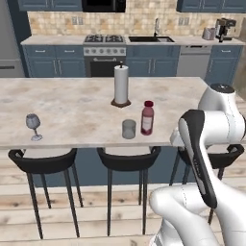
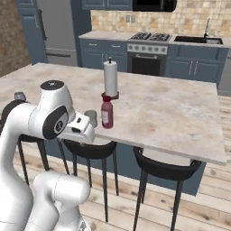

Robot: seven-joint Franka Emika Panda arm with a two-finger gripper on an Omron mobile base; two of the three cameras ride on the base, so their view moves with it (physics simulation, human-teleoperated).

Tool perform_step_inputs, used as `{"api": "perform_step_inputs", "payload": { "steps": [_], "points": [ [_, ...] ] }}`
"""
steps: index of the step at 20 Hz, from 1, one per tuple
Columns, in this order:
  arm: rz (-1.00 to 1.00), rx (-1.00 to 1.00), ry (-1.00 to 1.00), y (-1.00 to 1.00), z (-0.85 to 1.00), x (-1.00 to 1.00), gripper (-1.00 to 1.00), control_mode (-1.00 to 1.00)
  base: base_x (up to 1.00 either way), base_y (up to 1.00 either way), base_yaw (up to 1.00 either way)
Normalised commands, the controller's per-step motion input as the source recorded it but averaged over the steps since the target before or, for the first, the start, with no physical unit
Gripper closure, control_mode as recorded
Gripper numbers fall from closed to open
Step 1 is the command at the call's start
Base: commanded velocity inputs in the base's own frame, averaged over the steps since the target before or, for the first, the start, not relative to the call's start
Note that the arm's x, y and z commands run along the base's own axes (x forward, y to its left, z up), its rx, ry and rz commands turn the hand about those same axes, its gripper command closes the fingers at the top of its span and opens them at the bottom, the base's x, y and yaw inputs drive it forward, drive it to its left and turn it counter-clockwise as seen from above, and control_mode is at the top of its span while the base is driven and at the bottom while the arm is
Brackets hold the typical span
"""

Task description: There is a wine glass and glass cup on the dining counter. Place the wine bottle next to the wine glass and the juice bottle next to the glass cup.

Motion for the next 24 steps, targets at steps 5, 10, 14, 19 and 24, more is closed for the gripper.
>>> {"api": "perform_step_inputs", "payload": {
  "steps": [5,10,14,19,24],
  "points": [
    [0.0,0.0,0.0,0.0,0.0,0.0,-1.0,1.0,0.04,-0.57,-0.16],
    [0.0,0.0,0.0,0.0,0.0,0.0,-1.0,1.0,0.1,-0.71,-0.08],
    [0.0,0.0,0.0,0.0,0.0,0.0,-1.0,1.0,0.07,-0.72,-0.09],
    [0.0,0.0,0.0,0.0,0.0,0.0,-1.0,1.0,0.07,-0.73,-0.07],
    [0.0,0.0,0.0,0.0,0.0,0.0,-1.0,1.0,0.06,-0.72,-0.08]
  ]
}}
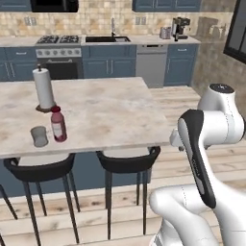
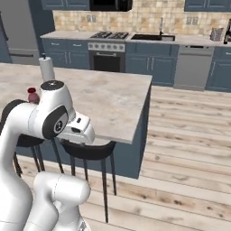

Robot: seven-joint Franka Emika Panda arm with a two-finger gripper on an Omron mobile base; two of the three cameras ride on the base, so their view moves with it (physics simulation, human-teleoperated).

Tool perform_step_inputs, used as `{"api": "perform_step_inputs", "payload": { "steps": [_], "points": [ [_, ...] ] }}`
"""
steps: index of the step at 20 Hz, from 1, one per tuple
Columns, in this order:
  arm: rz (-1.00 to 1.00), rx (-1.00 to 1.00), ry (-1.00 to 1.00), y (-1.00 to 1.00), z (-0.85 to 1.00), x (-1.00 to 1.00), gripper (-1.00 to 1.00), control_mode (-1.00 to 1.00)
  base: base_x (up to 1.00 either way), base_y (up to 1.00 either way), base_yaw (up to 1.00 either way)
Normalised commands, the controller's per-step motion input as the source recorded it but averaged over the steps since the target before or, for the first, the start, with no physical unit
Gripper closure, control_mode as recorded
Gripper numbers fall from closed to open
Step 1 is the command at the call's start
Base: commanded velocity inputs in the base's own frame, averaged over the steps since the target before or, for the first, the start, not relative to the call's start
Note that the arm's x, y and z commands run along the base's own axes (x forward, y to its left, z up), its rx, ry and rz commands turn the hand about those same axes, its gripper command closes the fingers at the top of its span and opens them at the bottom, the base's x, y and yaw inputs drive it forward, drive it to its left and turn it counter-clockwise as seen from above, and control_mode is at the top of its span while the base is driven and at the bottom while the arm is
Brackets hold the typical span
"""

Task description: There is a wine glass and glass cup on the dining counter. Place the wine bottle next to the wine glass and the juice bottle next to the glass cup.

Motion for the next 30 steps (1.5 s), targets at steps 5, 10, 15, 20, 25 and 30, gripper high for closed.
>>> {"api": "perform_step_inputs", "payload": {
  "steps": [5,10,15,20,25,30],
  "points": [
    [0.0,0.0,0.0,0.0,0.0,0.0,-1.0,1.0,0.08,-0.72,-0.07],
    [0.0,0.0,0.0,0.0,0.0,0.0,-1.0,1.0,0.1,-0.73,-0.03],
    [0.0,0.0,0.0,0.0,0.0,0.0,-1.0,1.0,0.11,-0.72,-0.01],
    [0.0,0.0,0.0,0.0,0.0,0.0,-1.0,1.0,0.12,-0.72,-0.01],
    [0.0,0.0,0.0,0.0,0.0,0.0,-1.0,1.0,0.24,-0.7,0.0],
    [0.0,0.0,0.0,0.0,0.0,0.0,-1.0,1.0,0.51,-0.59,0.0]
  ]
}}
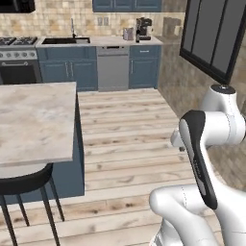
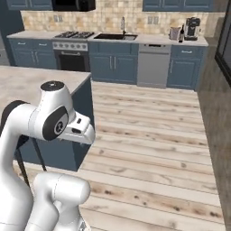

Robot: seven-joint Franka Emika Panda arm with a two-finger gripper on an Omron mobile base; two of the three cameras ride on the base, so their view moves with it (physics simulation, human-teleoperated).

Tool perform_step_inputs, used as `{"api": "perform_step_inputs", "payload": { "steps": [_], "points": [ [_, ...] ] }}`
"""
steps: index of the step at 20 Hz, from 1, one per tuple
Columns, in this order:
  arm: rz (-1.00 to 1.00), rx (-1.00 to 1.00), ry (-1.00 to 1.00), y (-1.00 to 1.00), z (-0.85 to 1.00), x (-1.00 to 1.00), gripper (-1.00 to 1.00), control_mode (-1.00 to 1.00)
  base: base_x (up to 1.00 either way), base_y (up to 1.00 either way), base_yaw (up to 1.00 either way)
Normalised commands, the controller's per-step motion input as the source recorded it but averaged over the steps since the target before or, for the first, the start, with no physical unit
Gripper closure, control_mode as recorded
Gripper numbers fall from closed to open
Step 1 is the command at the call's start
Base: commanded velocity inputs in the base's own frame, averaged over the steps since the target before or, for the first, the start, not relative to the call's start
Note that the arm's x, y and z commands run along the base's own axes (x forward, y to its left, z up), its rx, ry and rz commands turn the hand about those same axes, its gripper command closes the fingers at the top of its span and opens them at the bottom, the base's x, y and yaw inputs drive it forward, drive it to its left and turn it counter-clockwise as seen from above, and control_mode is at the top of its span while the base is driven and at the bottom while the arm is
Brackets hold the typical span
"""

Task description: There is a wine glass and glass cup on the dining counter. Place the wine bottle next to the wine glass and the juice bottle next to the glass cup.

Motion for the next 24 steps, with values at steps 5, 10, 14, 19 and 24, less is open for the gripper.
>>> {"api": "perform_step_inputs", "payload": {
  "steps": [5,10,14,19,24],
  "points": [
    [0.0,0.0,0.0,0.0,0.0,0.0,-1.0,1.0,0.68,-0.49,0.0],
    [0.0,0.0,0.0,0.0,0.0,0.0,-1.0,1.0,0.74,-0.46,0.0],
    [0.0,0.0,0.0,0.0,0.0,0.0,-1.0,1.0,0.77,-0.43,0.0],
    [0.0,0.0,0.0,0.0,0.0,0.0,-1.0,1.0,0.8,-0.39,0.0],
    [0.0,0.0,0.0,0.0,0.0,0.0,-1.0,1.0,0.84,-0.35,0.0]
  ]
}}
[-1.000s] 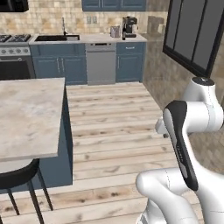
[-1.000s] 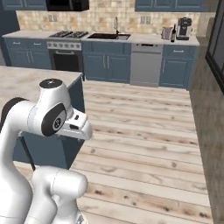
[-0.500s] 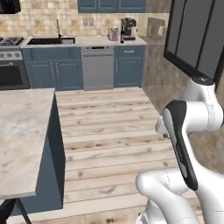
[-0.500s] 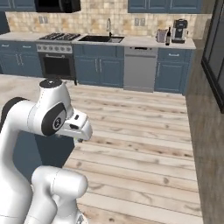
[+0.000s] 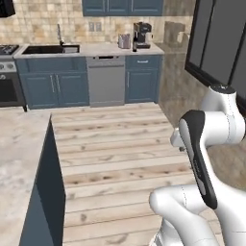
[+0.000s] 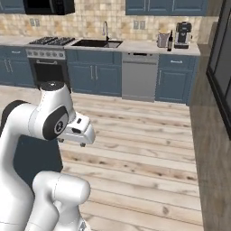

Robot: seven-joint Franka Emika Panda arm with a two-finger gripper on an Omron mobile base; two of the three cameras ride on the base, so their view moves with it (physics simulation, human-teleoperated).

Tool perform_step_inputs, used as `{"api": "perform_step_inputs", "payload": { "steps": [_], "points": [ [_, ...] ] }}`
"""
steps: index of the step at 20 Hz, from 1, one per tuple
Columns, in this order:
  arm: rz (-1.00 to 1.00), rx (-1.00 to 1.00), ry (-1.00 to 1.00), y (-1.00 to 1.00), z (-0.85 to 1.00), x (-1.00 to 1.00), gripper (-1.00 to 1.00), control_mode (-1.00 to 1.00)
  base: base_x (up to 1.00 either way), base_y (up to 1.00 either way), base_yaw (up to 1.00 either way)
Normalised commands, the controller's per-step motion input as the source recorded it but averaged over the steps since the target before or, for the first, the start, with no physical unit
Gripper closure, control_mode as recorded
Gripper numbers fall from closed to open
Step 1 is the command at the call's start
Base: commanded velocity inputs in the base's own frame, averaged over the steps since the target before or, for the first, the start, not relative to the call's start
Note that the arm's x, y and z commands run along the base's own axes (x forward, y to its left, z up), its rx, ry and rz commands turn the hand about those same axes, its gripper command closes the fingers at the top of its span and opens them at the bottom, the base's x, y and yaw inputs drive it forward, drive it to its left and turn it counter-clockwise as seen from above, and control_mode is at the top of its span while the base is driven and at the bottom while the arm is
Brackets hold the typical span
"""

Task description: There is a wine glass and glass cup on the dining counter. Place the wine bottle next to the wine glass and the juice bottle next to the glass cup.

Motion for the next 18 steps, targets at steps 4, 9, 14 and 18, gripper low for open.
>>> {"api": "perform_step_inputs", "payload": {
  "steps": [4,9,14,18],
  "points": [
    [0.0,0.0,0.0,0.0,0.0,0.0,-1.0,1.0,0.86,-0.34,0.0],
    [0.0,0.0,0.0,0.0,0.0,0.0,-1.0,1.0,0.87,-0.33,0.0],
    [0.0,0.0,0.0,0.0,0.0,0.0,-1.0,1.0,0.87,-0.34,0.0],
    [0.0,0.0,0.0,0.0,0.0,0.0,-1.0,1.0,0.86,-0.34,0.0]
  ]
}}
